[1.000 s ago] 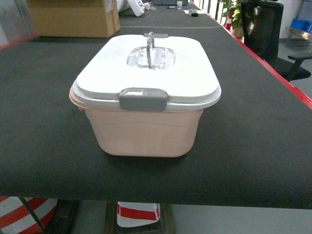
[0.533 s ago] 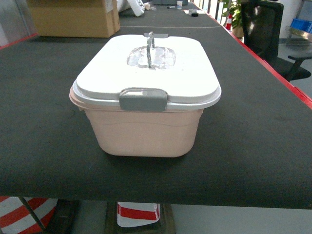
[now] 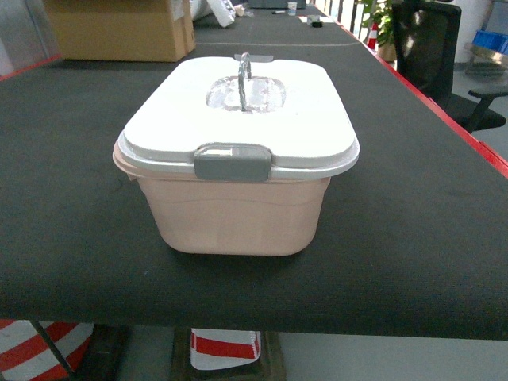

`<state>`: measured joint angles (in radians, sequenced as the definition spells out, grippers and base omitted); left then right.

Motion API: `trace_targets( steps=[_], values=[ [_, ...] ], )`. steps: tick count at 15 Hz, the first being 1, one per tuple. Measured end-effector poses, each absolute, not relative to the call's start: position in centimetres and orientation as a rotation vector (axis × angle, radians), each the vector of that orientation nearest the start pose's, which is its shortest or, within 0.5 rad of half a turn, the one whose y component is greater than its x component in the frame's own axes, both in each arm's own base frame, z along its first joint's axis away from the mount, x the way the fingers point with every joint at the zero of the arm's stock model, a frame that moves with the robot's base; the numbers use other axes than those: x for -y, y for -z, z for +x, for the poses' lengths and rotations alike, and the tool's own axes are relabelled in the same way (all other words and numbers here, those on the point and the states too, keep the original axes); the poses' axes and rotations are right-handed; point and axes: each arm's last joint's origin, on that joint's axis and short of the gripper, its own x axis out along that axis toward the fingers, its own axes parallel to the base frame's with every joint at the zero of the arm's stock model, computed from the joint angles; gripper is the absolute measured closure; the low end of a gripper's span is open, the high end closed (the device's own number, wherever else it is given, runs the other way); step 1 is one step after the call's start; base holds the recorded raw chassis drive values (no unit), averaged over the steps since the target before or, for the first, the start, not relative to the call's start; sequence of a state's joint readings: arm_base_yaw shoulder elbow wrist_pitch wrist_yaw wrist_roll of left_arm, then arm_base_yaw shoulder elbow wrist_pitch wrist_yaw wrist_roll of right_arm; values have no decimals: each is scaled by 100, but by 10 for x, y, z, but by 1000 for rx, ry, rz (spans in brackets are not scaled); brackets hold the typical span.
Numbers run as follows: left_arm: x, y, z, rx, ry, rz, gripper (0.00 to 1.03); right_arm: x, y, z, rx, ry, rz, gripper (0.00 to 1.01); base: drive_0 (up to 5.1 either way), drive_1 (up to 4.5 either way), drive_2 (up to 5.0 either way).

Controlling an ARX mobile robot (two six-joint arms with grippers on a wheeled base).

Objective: Pick capacitor and pack into box

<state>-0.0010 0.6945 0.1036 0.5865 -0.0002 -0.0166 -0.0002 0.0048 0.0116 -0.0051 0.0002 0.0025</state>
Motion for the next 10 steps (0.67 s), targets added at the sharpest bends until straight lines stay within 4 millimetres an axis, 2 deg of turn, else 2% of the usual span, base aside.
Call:
trace_targets(
  steps=[7,10],
  values=[
    [0,-169,128,2,1,-16,101,0,-167,97,2,0,2,3,0,0,0],
    [0,-171,120,15,1,-16,101,0,-167,97,2,0,2,3,0,0,0]
  ],
)
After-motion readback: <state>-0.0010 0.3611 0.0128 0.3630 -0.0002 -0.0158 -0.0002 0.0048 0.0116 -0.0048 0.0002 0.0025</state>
